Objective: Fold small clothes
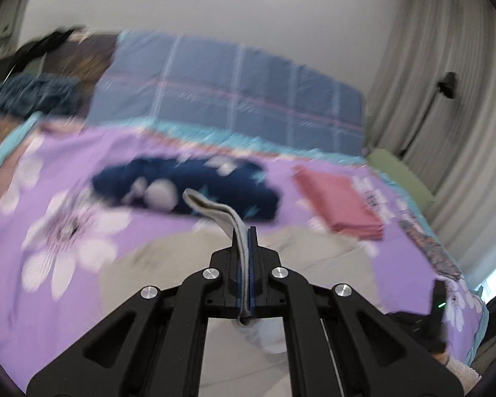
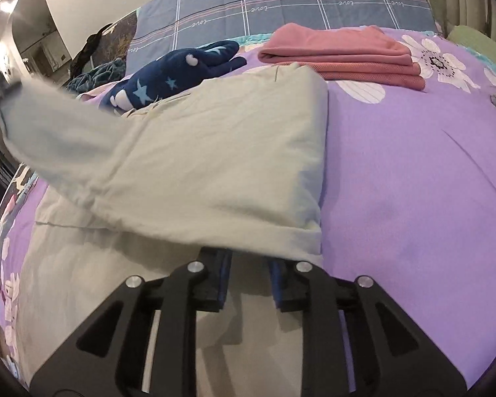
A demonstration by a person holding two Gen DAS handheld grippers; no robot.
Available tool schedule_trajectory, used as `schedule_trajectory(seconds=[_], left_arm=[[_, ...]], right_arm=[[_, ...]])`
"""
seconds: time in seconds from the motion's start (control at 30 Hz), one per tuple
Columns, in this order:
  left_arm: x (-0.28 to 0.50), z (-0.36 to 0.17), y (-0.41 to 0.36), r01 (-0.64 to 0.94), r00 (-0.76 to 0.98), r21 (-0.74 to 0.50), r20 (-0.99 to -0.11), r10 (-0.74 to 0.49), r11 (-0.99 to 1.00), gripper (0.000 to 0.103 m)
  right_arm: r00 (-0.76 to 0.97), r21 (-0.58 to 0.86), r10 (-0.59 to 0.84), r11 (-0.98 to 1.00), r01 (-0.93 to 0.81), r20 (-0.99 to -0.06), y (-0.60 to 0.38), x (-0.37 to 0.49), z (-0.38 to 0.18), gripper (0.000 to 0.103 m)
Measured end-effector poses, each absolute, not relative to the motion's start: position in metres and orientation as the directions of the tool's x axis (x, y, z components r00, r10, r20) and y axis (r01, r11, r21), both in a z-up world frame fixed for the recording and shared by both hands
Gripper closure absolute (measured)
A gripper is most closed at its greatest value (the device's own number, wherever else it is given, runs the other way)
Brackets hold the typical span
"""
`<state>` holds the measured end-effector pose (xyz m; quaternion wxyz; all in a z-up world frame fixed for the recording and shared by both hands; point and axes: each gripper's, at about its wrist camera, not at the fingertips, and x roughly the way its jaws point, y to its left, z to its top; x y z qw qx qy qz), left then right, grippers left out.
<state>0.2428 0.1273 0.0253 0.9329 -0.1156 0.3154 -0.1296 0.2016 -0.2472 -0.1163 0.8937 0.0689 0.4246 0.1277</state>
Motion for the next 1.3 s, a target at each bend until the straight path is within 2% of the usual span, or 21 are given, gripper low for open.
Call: schedule_trajectory(seconds=[0.1,0.2,0.3,0.37,0.4,0.5,0.57,0.6,0.7,0.77,0.83,0.87,0.9,0.97,1.03,1.1,1.13,1.2,1.23,1.3], left_arm=[[0.239,0.001,0.155,0.107,0.754,-0.311,-0.593,-0.281,0.944,0.100],[0.237,-0.019,0.179,0.051,0.752,-0.296,-0.616,-0.232,0.954,0.100],[0.237,-0.040,0.195,0.023,0.735,-0.283,-0.646,-0.208,0.959,0.100],[0.236,-0.063,0.203,-0.022,0.708,-0.247,-0.688,-0.160,0.969,0.096],[0.236,-0.073,0.207,-0.047,0.696,-0.231,-0.705,-0.134,0.972,0.095],[0.230,-0.088,0.219,-0.138,0.684,-0.192,-0.728,-0.046,0.972,0.092],[0.224,-0.077,0.219,-0.126,0.724,-0.241,-0.686,-0.077,0.962,0.091],[0.222,-0.069,0.213,-0.085,0.748,-0.273,-0.653,-0.120,0.958,0.091],[0.228,-0.059,0.183,0.032,0.749,-0.300,-0.625,-0.222,0.953,0.081],[0.240,-0.070,0.152,0.086,0.704,-0.262,-0.666,-0.245,0.961,0.076],[0.251,-0.100,0.128,0.102,0.644,-0.201,-0.733,-0.219,0.974,0.075],[0.253,-0.113,0.119,0.100,0.641,-0.155,-0.746,-0.183,0.983,0.074],[0.250,-0.109,0.118,0.109,0.652,-0.151,-0.735,-0.185,0.983,0.073],[0.247,-0.108,0.124,0.105,0.659,-0.170,-0.726,-0.197,0.980,0.073],[0.248,-0.112,0.128,0.104,0.653,-0.199,-0.726,-0.218,0.974,0.073],[0.248,-0.112,0.127,0.102,0.655,-0.190,-0.726,-0.210,0.976,0.073],[0.247,-0.111,0.124,0.102,0.656,-0.179,-0.728,-0.201,0.979,0.073],[0.245,-0.110,0.119,0.102,0.658,-0.147,-0.731,-0.177,0.984,0.073],[0.246,-0.108,0.116,0.102,0.660,-0.132,-0.733,-0.166,0.986,0.073],[0.246,-0.107,0.114,0.101,0.661,-0.126,-0.733,-0.161,0.987,0.073]], right_arm=[[0.600,0.207,0.285,0.958,-0.197,-0.747,-0.246,0.194,-0.115,0.074],[0.559,0.200,0.330,0.938,-0.282,-0.760,-0.238,0.178,-0.107,0.057],[0.538,0.221,0.420,0.891,-0.396,-0.731,-0.236,0.159,-0.085,0.055],[0.560,0.231,0.458,0.873,-0.428,-0.690,-0.245,0.156,-0.064,0.049],[0.590,0.233,0.455,0.879,-0.415,-0.666,-0.255,0.163,-0.051,0.045],[0.648,0.224,0.359,0.932,-0.284,-0.672,-0.279,0.204,-0.037,0.045],[0.631,0.251,0.308,0.951,-0.182,-0.712,-0.294,0.252,-0.043,0.051],[0.610,0.282,0.309,0.949,-0.143,-0.729,-0.300,0.275,-0.048,0.060],[0.535,0.390,0.358,0.919,-0.058,-0.765,-0.306,0.330,-0.070,0.062],[0.492,0.450,0.407,0.892,-0.034,-0.770,-0.307,0.351,-0.084,0.062],[0.399,0.501,0.473,0.865,-0.037,-0.786,-0.295,0.367,-0.101,0.063],[0.389,0.476,0.450,0.879,-0.034,-0.804,-0.289,0.367,-0.102,0.067],[0.402,0.437,0.414,0.899,-0.040,-0.816,-0.284,0.364,-0.095,0.096],[0.501,0.437,0.405,0.897,-0.059,-0.765,-0.284,0.344,-0.065,0.099],[0.655,0.289,0.280,0.952,-0.097,-0.702,-0.275,0.309,-0.024,0.100],[0.767,-0.036,-0.053,0.999,0.039,-0.640,-0.262,0.289,-0.007,0.102],[0.767,-0.169,-0.190,0.980,0.108,-0.612,-0.258,0.292,-0.013,0.102],[0.722,-0.183,-0.202,0.977,0.106,-0.662,-0.267,0.305,-0.031,0.102],[0.700,-0.111,-0.146,0.989,0.096,-0.699,-0.278,0.307,-0.038,0.102],[0.704,0.031,-0.011,0.998,0.046,-0.710,-0.284,0.298,-0.041,0.102]])
